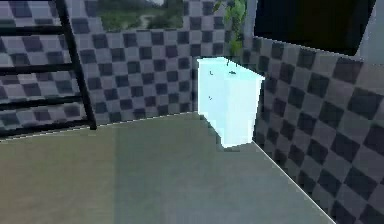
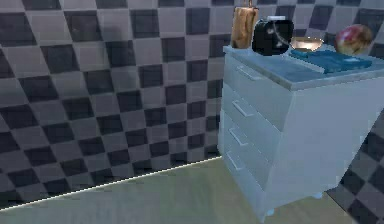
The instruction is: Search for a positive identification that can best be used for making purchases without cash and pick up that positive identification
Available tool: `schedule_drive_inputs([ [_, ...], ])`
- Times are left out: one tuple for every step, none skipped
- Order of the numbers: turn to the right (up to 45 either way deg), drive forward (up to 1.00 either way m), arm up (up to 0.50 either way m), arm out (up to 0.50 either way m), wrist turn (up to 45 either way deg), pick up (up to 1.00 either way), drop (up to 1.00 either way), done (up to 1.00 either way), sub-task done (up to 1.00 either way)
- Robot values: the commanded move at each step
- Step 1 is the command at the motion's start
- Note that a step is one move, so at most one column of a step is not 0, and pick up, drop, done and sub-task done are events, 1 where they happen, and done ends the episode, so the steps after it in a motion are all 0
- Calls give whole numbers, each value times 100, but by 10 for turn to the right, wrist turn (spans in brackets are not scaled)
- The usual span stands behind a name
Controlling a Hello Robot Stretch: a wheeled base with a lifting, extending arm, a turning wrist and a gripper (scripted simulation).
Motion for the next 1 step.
schedule_drive_inputs([
  [0,100,0,0,0,0,0,0,0],
])
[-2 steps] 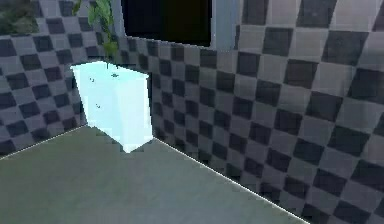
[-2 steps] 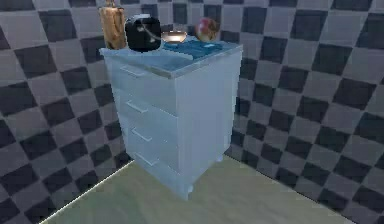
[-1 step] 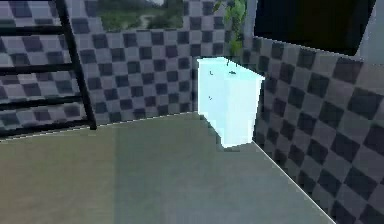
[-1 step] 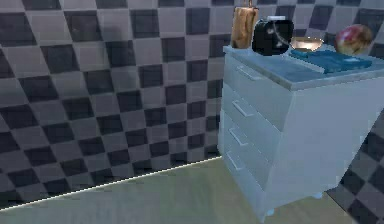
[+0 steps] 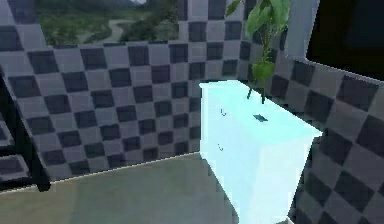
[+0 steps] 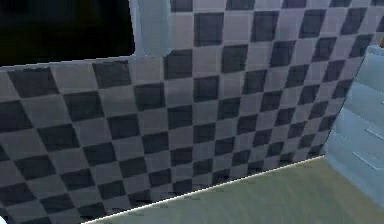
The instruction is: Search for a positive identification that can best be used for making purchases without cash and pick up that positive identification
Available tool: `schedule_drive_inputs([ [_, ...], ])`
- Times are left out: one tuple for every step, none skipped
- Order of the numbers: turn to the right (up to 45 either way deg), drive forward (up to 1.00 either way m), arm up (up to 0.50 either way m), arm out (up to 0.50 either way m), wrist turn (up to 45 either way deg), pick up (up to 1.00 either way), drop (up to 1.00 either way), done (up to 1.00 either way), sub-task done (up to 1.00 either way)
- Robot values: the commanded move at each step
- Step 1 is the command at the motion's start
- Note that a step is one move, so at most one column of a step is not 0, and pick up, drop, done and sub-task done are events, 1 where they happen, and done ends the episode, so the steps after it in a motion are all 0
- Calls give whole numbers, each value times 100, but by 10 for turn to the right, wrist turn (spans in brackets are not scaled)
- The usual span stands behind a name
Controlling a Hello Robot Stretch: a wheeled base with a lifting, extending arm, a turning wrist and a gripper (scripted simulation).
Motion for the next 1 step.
schedule_drive_inputs([
  [-30,0,0,0,0,0,0,0,0],
])
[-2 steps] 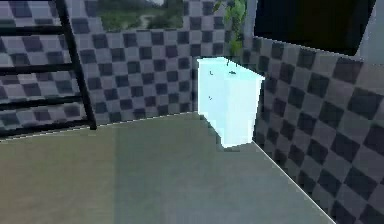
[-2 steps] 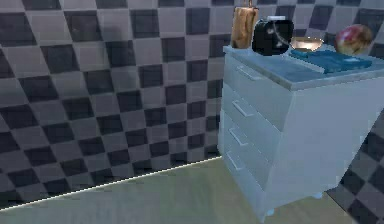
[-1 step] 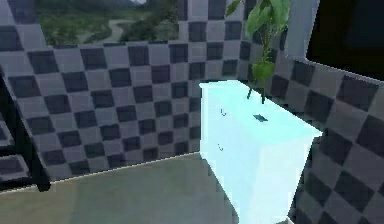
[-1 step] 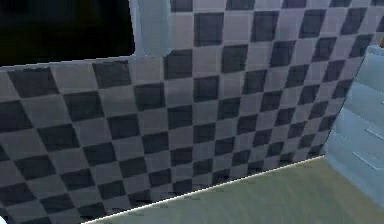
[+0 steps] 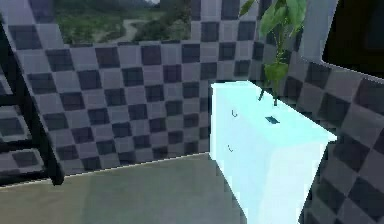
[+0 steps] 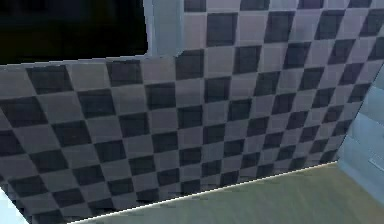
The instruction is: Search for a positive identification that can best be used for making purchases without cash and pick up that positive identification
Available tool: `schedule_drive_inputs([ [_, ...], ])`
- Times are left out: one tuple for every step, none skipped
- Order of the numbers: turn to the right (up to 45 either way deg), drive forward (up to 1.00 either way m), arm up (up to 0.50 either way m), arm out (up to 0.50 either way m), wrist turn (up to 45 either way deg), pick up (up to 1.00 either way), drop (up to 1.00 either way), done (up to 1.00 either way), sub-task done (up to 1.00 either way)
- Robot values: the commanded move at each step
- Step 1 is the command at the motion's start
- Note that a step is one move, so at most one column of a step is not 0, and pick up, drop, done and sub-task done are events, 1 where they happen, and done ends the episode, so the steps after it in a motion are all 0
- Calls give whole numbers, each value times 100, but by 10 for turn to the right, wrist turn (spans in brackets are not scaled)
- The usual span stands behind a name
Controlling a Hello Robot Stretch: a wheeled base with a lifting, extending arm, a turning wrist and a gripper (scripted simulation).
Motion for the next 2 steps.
schedule_drive_inputs([
  [0,45,0,0,0,0,0,0,0],
  [-450,0,0,0,0,0,0,0,0],
])
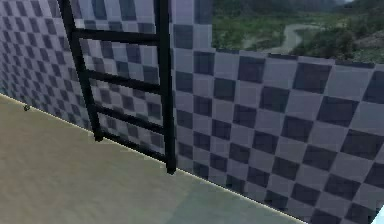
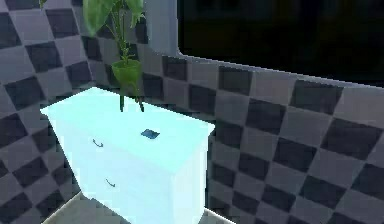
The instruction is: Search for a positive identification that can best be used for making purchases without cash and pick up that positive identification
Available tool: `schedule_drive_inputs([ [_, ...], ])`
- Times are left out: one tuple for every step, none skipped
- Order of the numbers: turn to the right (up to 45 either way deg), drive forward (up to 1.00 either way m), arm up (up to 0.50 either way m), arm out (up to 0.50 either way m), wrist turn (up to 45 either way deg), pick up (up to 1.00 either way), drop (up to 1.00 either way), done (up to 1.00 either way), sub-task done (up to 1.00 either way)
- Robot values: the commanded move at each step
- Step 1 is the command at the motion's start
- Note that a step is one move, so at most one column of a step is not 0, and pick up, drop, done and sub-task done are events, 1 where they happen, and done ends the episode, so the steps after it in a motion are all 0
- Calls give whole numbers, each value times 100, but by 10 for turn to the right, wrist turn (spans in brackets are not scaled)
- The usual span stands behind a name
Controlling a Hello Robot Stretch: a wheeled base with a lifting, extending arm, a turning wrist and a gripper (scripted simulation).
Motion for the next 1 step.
schedule_drive_inputs([
  [-90,0,0,0,0,0,0,0,0],
])
